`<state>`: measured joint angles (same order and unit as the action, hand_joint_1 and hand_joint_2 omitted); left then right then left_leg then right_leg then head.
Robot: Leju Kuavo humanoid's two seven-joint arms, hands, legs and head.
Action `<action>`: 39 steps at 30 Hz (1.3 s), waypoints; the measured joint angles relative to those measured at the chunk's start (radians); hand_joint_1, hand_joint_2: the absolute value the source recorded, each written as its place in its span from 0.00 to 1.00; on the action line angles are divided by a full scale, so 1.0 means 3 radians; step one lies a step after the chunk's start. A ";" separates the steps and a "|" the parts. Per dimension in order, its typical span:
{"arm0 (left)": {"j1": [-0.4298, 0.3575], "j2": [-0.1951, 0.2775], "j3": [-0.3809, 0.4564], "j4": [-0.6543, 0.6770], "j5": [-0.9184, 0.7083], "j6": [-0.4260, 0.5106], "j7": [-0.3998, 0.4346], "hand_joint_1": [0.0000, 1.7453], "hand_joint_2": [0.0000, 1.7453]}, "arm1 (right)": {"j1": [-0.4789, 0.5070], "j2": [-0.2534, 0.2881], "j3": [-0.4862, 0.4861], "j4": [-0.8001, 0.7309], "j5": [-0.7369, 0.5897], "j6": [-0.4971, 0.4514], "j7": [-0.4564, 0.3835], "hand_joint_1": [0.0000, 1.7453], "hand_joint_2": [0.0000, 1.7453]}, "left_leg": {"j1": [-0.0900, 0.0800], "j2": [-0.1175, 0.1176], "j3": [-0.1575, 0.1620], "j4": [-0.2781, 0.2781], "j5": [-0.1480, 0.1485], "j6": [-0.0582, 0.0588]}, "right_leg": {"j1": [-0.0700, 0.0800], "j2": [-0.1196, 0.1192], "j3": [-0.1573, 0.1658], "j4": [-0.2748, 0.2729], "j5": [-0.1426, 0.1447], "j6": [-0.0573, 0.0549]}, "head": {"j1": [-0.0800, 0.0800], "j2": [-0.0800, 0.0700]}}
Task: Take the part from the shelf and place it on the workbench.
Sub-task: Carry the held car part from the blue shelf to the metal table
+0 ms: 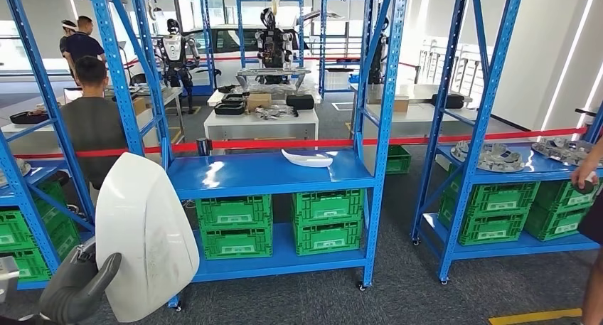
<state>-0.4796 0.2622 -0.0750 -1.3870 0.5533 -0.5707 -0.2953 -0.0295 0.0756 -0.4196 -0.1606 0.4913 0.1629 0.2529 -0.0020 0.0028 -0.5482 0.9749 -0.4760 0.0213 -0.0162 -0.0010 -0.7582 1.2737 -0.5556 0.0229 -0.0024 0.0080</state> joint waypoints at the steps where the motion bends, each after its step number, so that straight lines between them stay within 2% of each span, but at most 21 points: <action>1: -0.0025 -0.0001 -0.0008 0.0051 -0.0030 0.0058 0.0023 1.00 1.00 | -0.0001 0.0000 0.0000 0.0000 0.0012 0.0006 0.0000 0.00 0.00 | -0.0002 0.0004 -0.0049 0.0007 0.0035 -0.0002 | 0.0001 0.0000 0.0002 0.0131 0.0040 0.0000 | 0.0001 0.0000; 2: -0.0048 -0.0001 -0.0017 0.0105 -0.0053 0.0107 0.0042 1.00 1.00 | -0.0002 0.0000 0.0000 0.0000 0.0027 0.0014 0.0000 0.00 0.00 | -0.0002 0.0005 -0.0100 0.0019 0.0068 -0.0008 | 0.0001 0.0000 0.0058 0.0148 0.0136 -0.0003 | 0.0002 0.0000; 4: -0.0097 -0.0002 -0.0031 0.0207 -0.0073 0.0171 0.0062 1.00 1.00 | -0.0007 0.0000 0.0001 -0.0001 0.0056 0.0030 0.0000 0.00 0.00 | 0.0002 0.0004 -0.0202 0.0064 0.0120 -0.0033 | 0.0001 0.0005 0.0346 -0.0164 0.0268 -0.0014 | 0.0005 0.0000; 6: -0.0164 -0.0002 -0.0039 0.0289 -0.0064 0.0196 0.0060 1.00 1.00 | -0.0021 0.0000 0.0001 -0.0004 0.0078 0.0049 -0.0003 0.00 0.00 | -0.0001 0.0000 -0.0276 0.0122 0.0151 -0.0067 | 0.0014 0.0019 0.0683 -0.0643 0.0155 -0.0043 | 0.0006 0.0000; 8: -0.0239 -0.0013 -0.0043 0.0363 -0.0038 0.0207 0.0051 1.00 1.00 | -0.0030 0.0000 0.0001 -0.0006 0.0096 0.0067 -0.0009 0.00 0.00 | -0.0005 -0.0007 -0.0305 0.0147 0.0182 -0.0110 | 0.0029 0.0021 0.0808 -0.0854 0.0045 -0.0085 | 0.0004 0.0000; 11: -0.0305 -0.0032 -0.0047 0.0457 -0.0020 0.0221 0.0046 1.00 1.00 | -0.0031 0.0004 0.0001 -0.0006 0.0109 0.0083 -0.0010 0.00 0.00 | 0.0008 -0.0017 -0.0359 0.0228 0.0129 -0.0170 | 0.0017 -0.0018 0.0778 -0.0868 0.0094 -0.0166 | -0.0004 0.0000; 14: -0.0339 -0.0042 -0.0054 0.0530 -0.0016 0.0227 0.0048 1.00 1.00 | -0.0032 0.0006 0.0001 -0.0006 0.0114 0.0088 -0.0010 0.00 0.00 | 0.0027 -0.0017 -0.0565 0.0766 -0.0215 -0.0219 | 0.0018 -0.0069 0.0724 -0.0870 0.0147 -0.0211 | -0.0016 0.0000; 16: -0.0344 -0.0055 -0.0059 0.0580 -0.0016 0.0224 0.0055 1.00 1.00 | -0.0030 0.0006 0.0001 -0.0006 0.0122 0.0092 -0.0010 0.00 0.00 | 0.0033 -0.0016 -0.0631 0.1048 -0.0312 -0.0235 | 0.0025 -0.0110 0.0690 -0.0866 0.0172 -0.0213 | -0.0019 0.0000; 18: -0.0363 -0.0078 -0.0064 0.0631 -0.0027 0.0208 0.0064 1.00 1.00 | -0.0030 0.0006 0.0001 -0.0006 0.0127 0.0094 -0.0010 0.00 0.00 | 0.0034 0.0006 -0.0462 0.0860 -0.0193 -0.0227 | 0.0029 -0.0160 0.0667 -0.0860 0.0188 -0.0204 | -0.0021 0.0000; 21: -0.0450 -0.0122 -0.0074 0.0695 -0.0057 0.0183 0.0056 1.00 1.00 | -0.0033 0.0007 0.0001 -0.0006 0.0113 0.0091 -0.0010 0.00 0.00 | -0.0004 0.0184 -0.0070 0.0240 -0.0035 -0.0169 | 0.0048 -0.0246 0.0655 -0.0847 0.0200 -0.0175 | -0.0020 0.0000; 22: -0.0481 -0.0135 -0.0078 0.0716 -0.0068 0.0179 0.0050 1.00 1.00 | -0.0034 0.0007 0.0001 -0.0006 0.0105 0.0088 -0.0010 0.00 0.00 | -0.0020 0.0216 -0.0026 0.0153 -0.0035 -0.0142 | 0.0055 -0.0276 0.0653 -0.0844 0.0204 -0.0160 | -0.0019 0.0000; 24: -0.0522 -0.0148 -0.0081 0.0763 -0.0091 0.0175 0.0039 1.00 1.00 | -0.0036 0.0009 0.0001 -0.0006 0.0092 0.0085 -0.0010 0.00 0.00 | -0.0031 0.0161 -0.0043 0.0125 -0.0023 -0.0094 | 0.0061 -0.0343 0.0651 -0.0846 0.0209 -0.0125 | -0.0016 0.0000; 25: -0.0537 -0.0154 -0.0082 0.0785 -0.0099 0.0172 0.0036 1.00 1.00 | -0.0037 0.0010 0.0001 -0.0006 0.0089 0.0085 -0.0010 0.00 0.00 | -0.0023 0.0124 -0.0050 0.0109 -0.0012 -0.0074 | 0.0056 -0.0332 0.0644 -0.0829 0.0195 -0.0106 | -0.0017 0.0000; 27: -0.0570 -0.0173 -0.0084 0.0828 -0.0105 0.0167 0.0027 1.00 1.00 | -0.0037 0.0011 0.0001 -0.0006 0.0087 0.0085 -0.0011 0.00 0.00 | -0.0007 0.0055 -0.0071 0.0091 0.0026 -0.0030 | 0.0043 -0.0200 0.0565 -0.0651 0.0071 -0.0075 | -0.0013 0.0000; 29: -0.0593 -0.0201 -0.0086 0.0869 -0.0105 0.0161 0.0015 1.00 1.00 | -0.0030 0.0011 0.0000 -0.0006 0.0088 0.0083 -0.0011 0.00 0.00 | -0.0002 -0.0016 -0.0106 0.0091 0.0053 -0.0001 | 0.0032 -0.0047 0.0374 -0.0230 -0.0155 -0.0059 | -0.0006 0.0000; 31: -0.0594 -0.0223 -0.0087 0.0908 -0.0107 0.0158 0.0005 1.00 1.00 | -0.0022 0.0011 0.0000 -0.0006 0.0090 0.0076 -0.0010 0.00 0.00 | -0.0005 -0.0100 -0.0141 0.0105 0.0072 0.0002 | 0.0032 -0.0011 0.0221 0.0096 -0.0260 -0.0053 | -0.0003 0.0000; 32: -0.0593 -0.0231 -0.0087 0.0924 -0.0108 0.0158 0.0001 1.00 1.00 | -0.0021 0.0011 0.0001 -0.0006 0.0091 0.0071 -0.0010 0.00 0.00 | -0.0005 -0.0147 -0.0156 0.0117 0.0078 -0.0003 | 0.0031 -0.0005 0.0225 0.0091 -0.0219 -0.0055 | -0.0002 0.0000; 33: -0.0593 -0.0239 -0.0087 0.0936 -0.0110 0.0158 -0.0005 1.00 1.00 | -0.0022 0.0011 0.0001 -0.0006 0.0092 0.0067 -0.0010 0.00 0.00 | -0.0003 -0.0192 -0.0169 0.0132 0.0082 -0.0009 | 0.0028 0.0009 0.0299 -0.0056 -0.0119 -0.0059 | -0.0001 0.0000; 36: -0.0597 -0.0265 -0.0087 0.0950 -0.0113 0.0158 -0.0021 1.00 1.00 | -0.0026 0.0012 0.0000 -0.0006 0.0091 0.0064 -0.0016 0.00 0.00 | -0.0004 -0.0310 -0.0215 0.0185 0.0087 -0.0048 | 0.0008 0.0172 0.0597 -0.0674 0.0129 -0.0070 | 0.0000 0.0000; 37: -0.0599 -0.0272 -0.0087 0.0952 -0.0114 0.0159 -0.0024 1.00 1.00 | -0.0024 0.0012 0.0000 -0.0006 0.0090 0.0064 -0.0021 0.00 0.00 | -0.0003 -0.0343 -0.0233 0.0193 0.0094 -0.0068 | 0.0006 0.0203 0.0631 -0.0754 0.0142 -0.0073 | -0.0001 0.0000; 39: -0.0599 -0.0273 -0.0088 0.0959 -0.0117 0.0160 -0.0026 1.00 1.00 | -0.0026 0.0013 0.0000 -0.0006 0.0089 0.0064 -0.0021 0.00 0.00 | 0.0003 -0.0415 -0.0258 0.0181 0.0122 -0.0117 | 0.0011 0.0151 0.0628 -0.0772 0.0150 -0.0098 | -0.0003 0.0000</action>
<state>-0.6593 0.1802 -0.1013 -1.0993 0.5183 -0.5227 -0.3032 -0.0373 0.0794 -0.4196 -0.1625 0.5179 0.1820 0.2467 -0.0010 -0.1218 -0.6256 1.0292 -0.4395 -0.0139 -0.0128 0.0442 -0.5697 1.0422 -0.5106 -0.0064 -0.0031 0.0080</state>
